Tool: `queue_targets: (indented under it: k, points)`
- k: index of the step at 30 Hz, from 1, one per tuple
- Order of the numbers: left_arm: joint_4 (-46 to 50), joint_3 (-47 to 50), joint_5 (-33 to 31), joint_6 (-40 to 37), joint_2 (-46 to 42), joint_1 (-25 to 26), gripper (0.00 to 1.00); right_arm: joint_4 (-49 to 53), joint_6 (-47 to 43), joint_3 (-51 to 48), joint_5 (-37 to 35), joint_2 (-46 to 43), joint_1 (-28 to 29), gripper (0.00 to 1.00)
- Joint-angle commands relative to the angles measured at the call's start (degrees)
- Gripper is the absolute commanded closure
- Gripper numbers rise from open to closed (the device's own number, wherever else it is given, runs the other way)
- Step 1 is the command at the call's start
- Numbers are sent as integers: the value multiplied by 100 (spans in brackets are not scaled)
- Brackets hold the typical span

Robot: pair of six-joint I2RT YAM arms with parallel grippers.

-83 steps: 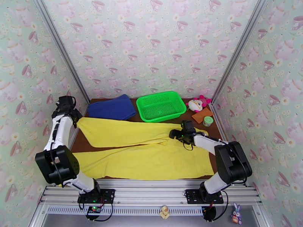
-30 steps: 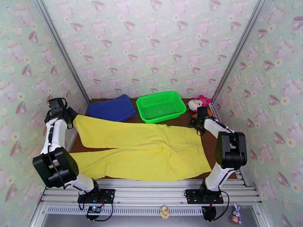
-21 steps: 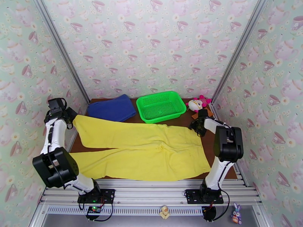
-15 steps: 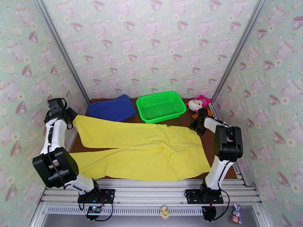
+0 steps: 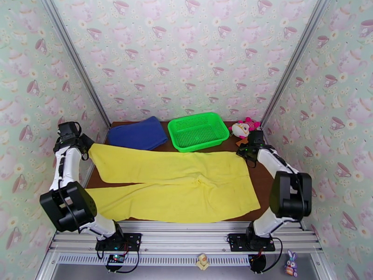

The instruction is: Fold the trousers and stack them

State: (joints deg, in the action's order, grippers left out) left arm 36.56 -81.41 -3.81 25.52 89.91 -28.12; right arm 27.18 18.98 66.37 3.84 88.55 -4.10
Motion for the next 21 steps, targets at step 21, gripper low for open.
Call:
queue_targets:
  k: [21]
  points:
    - [-140, 127, 144, 239, -114, -479, 96, -1967, 256, -280, -1043, -1412, -974, 100]
